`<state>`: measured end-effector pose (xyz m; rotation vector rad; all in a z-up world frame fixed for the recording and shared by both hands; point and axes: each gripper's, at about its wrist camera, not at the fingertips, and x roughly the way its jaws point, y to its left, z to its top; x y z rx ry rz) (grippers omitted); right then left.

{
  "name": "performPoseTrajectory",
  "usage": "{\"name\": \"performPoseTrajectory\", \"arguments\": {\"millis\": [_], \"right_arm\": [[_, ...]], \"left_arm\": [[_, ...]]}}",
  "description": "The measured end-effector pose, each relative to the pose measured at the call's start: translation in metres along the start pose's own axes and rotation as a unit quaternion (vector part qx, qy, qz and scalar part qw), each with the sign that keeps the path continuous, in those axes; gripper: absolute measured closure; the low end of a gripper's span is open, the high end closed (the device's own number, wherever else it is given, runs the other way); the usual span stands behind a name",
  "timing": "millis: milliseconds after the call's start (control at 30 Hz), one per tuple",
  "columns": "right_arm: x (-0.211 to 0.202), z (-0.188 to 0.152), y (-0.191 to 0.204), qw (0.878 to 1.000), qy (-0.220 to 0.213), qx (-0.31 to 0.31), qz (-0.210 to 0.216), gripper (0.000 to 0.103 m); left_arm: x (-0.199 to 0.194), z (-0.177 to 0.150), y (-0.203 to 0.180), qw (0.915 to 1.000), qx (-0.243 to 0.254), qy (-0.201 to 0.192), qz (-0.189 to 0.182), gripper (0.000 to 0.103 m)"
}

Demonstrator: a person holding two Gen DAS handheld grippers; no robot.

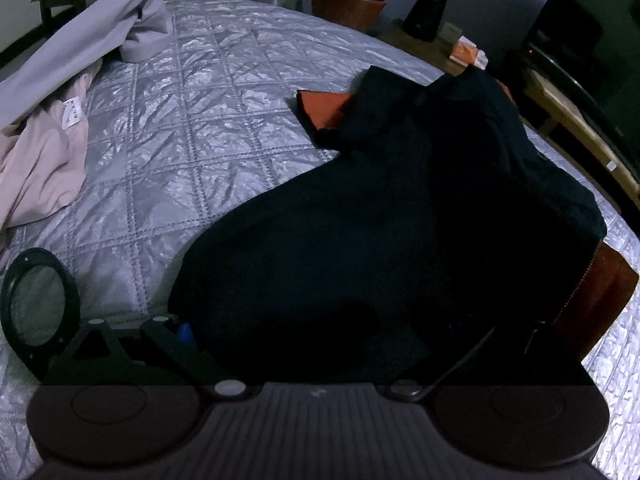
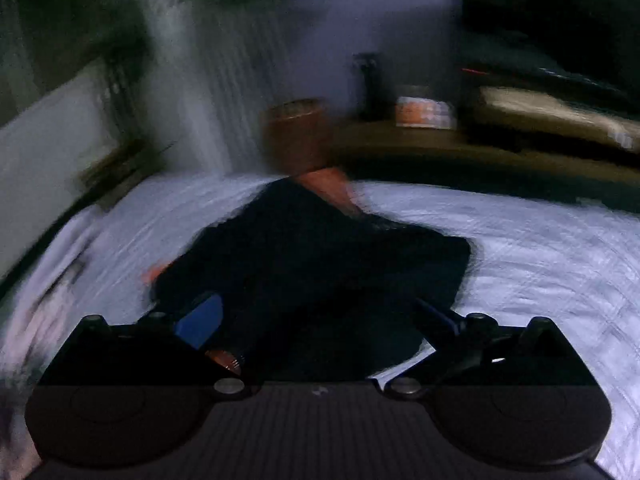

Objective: Fold clothes

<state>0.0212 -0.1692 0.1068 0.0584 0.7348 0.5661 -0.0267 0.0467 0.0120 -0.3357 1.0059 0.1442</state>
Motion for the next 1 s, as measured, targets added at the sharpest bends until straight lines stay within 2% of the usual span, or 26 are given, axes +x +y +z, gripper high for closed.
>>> {"name": "performPoseTrajectory", "arguments": {"millis": [267,300,333,367,467,600,633,667,733,767,800,833,867,933,967,1000], "right_arm": [[0.035,0.002,-0.039,0.996,0.009,0.082,-0.031,0.002],[0.039,0.002,-0.043,0.995,0.01,0.092,-0.035,0.015],[0.044,0.002,-0.048,0.994,0.011,0.102,-0.039,0.035],[0.048,0.003,-0.053,0.993,0.012,0.112,-0.043,0.063],[0.058,0.003,-0.067,0.988,0.012,0.142,-0.055,0.071],[-0.022,-0.005,-0.08,0.974,-0.111,0.178,-0.087,0.071],[-0.043,-0.016,-0.086,0.968,-0.126,0.192,-0.103,0.071],[-0.062,-0.03,-0.089,0.967,-0.122,0.19,-0.122,0.07],[-0.085,-0.059,-0.081,0.972,-0.075,0.126,-0.182,0.065],[-0.094,-0.073,-0.074,0.972,-0.048,0.087,-0.214,0.055],[-0.103,-0.087,-0.068,0.967,-0.025,0.05,-0.248,0.039],[-0.115,-0.1,-0.057,0.955,-0.03,0.022,-0.294,0.034],[-0.129,-0.112,-0.045,0.946,-0.049,-0.002,-0.32,0.033],[-0.145,-0.125,-0.02,0.959,-0.073,-0.033,-0.274,0.025],[-0.143,-0.13,-0.004,0.971,-0.066,-0.053,-0.222,0.013],[-0.137,-0.133,0.013,0.977,-0.052,-0.087,-0.189,0.013]], "left_arm": [[0.008,0.01,0.002,0.9999,0.01,0.003,-0.003,0.003],[0.01,0.01,0.0,0.9999,0.012,0.003,-0.003,0.003],[0.008,0.01,0.004,0.9999,0.016,0.004,-0.003,0.003],[0.01,0.01,0.001,0.9998,0.017,0.004,-0.002,0.002],[0.013,0.011,-0.003,0.9998,0.02,0.004,0.002,0.002],[0.015,0.014,-0.004,0.9998,0.018,0.005,-0.004,0.002],[0.015,0.015,-0.003,0.9998,0.018,0.004,-0.005,0.002],[0.014,0.015,-0.003,0.9998,0.018,0.004,-0.006,0.002],[0.013,0.015,-0.002,0.9998,0.019,0.003,-0.006,0.002],[0.012,0.016,-0.003,0.9998,0.019,0.002,-0.005,0.002],[0.012,0.016,-0.003,0.9998,0.021,-0.001,-0.003,0.002],[0.011,0.016,-0.004,0.9997,0.023,-0.004,0.0,0.002],[0.011,0.016,-0.004,0.9996,0.025,-0.007,0.004,0.002],[0.013,0.016,-0.008,0.9996,0.027,-0.008,0.007,0.002],[0.013,0.017,-0.008,0.9995,0.028,-0.009,0.008,0.002],[0.013,0.017,-0.01,0.9994,0.031,-0.013,0.012,0.002]]}}
